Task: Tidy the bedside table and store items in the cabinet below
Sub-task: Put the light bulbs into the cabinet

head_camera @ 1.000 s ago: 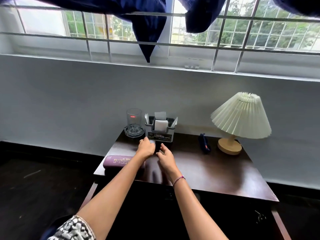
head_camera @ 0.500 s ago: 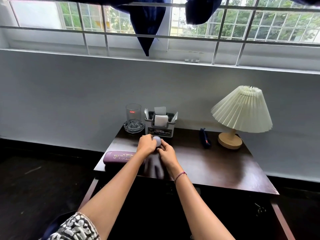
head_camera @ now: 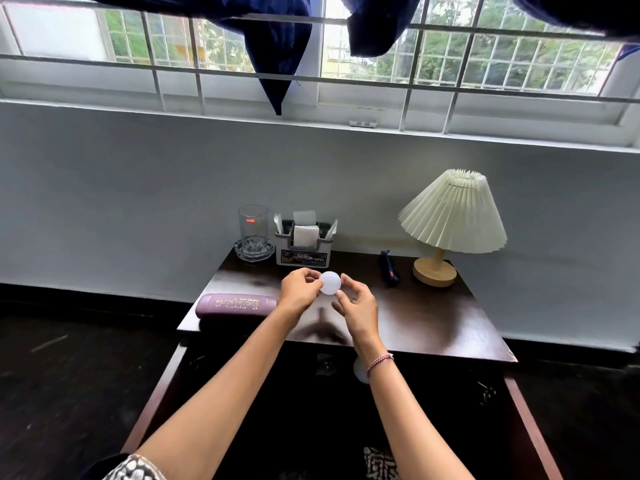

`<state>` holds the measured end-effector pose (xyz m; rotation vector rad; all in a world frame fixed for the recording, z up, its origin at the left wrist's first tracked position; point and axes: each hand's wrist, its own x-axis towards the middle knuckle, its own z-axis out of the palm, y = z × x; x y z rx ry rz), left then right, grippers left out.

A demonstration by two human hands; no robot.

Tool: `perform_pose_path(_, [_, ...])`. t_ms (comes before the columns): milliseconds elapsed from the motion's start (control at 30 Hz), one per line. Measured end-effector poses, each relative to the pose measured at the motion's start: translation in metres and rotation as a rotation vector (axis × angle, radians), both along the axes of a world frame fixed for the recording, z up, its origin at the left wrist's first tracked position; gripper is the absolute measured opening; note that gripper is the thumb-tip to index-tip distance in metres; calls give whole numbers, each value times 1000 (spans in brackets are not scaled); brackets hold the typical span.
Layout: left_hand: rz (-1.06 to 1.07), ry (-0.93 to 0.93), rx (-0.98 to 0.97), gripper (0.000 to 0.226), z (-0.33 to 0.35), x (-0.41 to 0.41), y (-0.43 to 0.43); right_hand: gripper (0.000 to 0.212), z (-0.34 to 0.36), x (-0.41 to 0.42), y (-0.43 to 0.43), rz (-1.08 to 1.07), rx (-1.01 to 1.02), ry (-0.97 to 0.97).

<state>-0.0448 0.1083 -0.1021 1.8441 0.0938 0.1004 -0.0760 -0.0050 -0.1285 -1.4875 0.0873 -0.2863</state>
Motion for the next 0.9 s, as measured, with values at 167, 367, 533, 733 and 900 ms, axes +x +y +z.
perform_pose_path(167, [-65, 19, -105, 15, -1, -26, -14, 37, -1, -26, -18, -61, -48, -34])
perform_pose_path(367, [-138, 57, -328, 15, -10, -61, -23, 37, -13, -51, -34, -47, -98, -44])
perform_pose_path(533, [-183, 67, -372, 25, -26, -85, -22, 30, -23, -76, -44, 6, -64, -61])
perform_pose_path(733, [-311, 116, -370, 20, -39, -107, -8, 29, -35, -105, -54, 134, 40, -36])
perform_pose_path(900, [-353, 84, -195, 24, -46, -121, 4, 43, -48, -119, -59, 226, 113, 16])
